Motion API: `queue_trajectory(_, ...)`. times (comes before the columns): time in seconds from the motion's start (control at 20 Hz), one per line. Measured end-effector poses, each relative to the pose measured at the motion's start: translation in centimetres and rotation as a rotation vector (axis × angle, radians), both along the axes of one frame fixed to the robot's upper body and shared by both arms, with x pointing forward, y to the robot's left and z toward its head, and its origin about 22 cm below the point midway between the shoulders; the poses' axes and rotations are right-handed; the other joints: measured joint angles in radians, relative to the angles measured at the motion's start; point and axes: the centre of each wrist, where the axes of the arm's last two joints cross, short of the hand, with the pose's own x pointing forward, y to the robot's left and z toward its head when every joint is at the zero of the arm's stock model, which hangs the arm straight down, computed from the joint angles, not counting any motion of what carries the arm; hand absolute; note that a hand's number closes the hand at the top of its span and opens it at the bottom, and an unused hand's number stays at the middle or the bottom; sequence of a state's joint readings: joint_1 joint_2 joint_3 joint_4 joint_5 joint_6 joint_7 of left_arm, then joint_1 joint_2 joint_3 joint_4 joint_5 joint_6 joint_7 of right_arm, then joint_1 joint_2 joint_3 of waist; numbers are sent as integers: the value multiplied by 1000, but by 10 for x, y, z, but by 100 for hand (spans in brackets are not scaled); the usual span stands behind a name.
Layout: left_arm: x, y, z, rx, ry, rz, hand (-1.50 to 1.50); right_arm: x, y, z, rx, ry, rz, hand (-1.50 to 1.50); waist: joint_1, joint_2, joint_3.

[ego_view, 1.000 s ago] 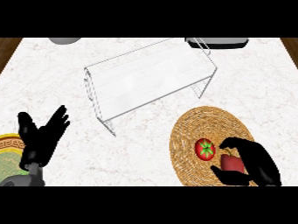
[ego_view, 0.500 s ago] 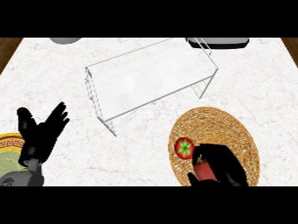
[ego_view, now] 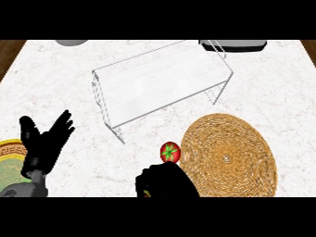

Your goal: Pick the bell pepper from the placemat and place it in the tiered shelf

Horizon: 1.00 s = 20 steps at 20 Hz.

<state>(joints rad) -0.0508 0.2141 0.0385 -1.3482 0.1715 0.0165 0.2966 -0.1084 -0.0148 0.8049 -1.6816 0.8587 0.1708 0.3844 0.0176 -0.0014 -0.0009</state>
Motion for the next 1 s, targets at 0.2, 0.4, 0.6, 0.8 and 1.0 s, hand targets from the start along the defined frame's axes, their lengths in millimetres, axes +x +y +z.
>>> queue_trajectory(0.2, -1, -1, -3, 2, 5, 12, 0, -16, 6, 54, 102, -118, -20, 150, -12, -3, 0)
queue_trajectory(0.4, 0, 1, -1, 7, 1, 13, 0, -22, 0, 95, 142, -223, -103, 150, -17, -4, 0)
queue_trajectory(0.6, -5, 1, -7, 4, 3, 14, 0, -30, -11, 147, 197, -277, -162, 150, -14, -4, -1)
queue_trajectory(0.8, -3, 3, -7, 10, -1, 14, 0, -23, -21, 187, 264, -337, -196, 150, -12, -2, -1)
queue_trajectory(1.0, -1, 1, -3, 13, 1, 7, 0, -2, -25, 221, 316, -360, -224, 150, -10, -2, -1)
